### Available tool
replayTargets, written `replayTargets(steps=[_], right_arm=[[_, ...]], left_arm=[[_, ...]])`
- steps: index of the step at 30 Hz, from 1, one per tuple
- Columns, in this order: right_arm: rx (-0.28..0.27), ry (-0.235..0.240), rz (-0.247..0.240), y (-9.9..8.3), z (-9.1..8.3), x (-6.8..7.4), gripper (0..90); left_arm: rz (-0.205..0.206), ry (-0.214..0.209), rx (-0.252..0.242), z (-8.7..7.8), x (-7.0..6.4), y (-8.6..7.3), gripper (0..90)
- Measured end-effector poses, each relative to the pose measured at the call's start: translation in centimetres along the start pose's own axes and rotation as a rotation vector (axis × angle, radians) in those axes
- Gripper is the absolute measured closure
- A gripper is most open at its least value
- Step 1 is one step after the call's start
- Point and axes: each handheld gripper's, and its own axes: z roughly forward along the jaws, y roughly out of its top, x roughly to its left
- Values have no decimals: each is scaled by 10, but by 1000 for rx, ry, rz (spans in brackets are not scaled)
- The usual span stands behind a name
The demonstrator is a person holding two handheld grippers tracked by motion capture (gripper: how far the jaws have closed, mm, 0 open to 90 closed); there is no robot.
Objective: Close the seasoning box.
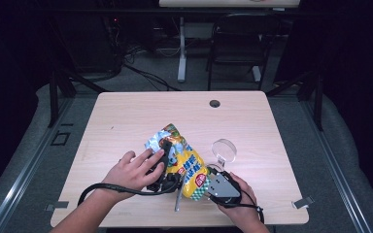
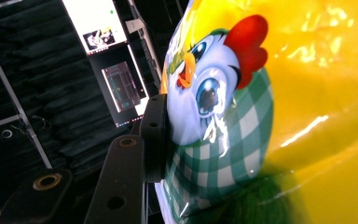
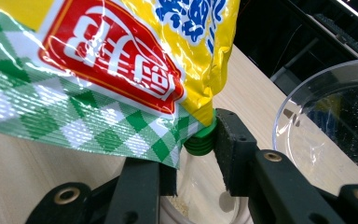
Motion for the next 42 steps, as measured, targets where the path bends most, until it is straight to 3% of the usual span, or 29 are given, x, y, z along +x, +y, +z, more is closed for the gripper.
replayTargets(steps=[12, 15, 24, 42], right_arm=[[0, 20, 31, -1, 1, -2, 709], [-1, 27, 42, -1, 1, -2, 709], [-4, 41, 71, -1, -1, -3, 709], [-10, 38, 70, -1, -1, -2, 709]], left_arm=[[8, 2, 2, 0, 2, 1, 657], [7, -17, -1, 0, 3, 1, 658], [25, 4, -6, -1, 6, 3, 659], [47, 30, 2, -3, 7, 3, 660]])
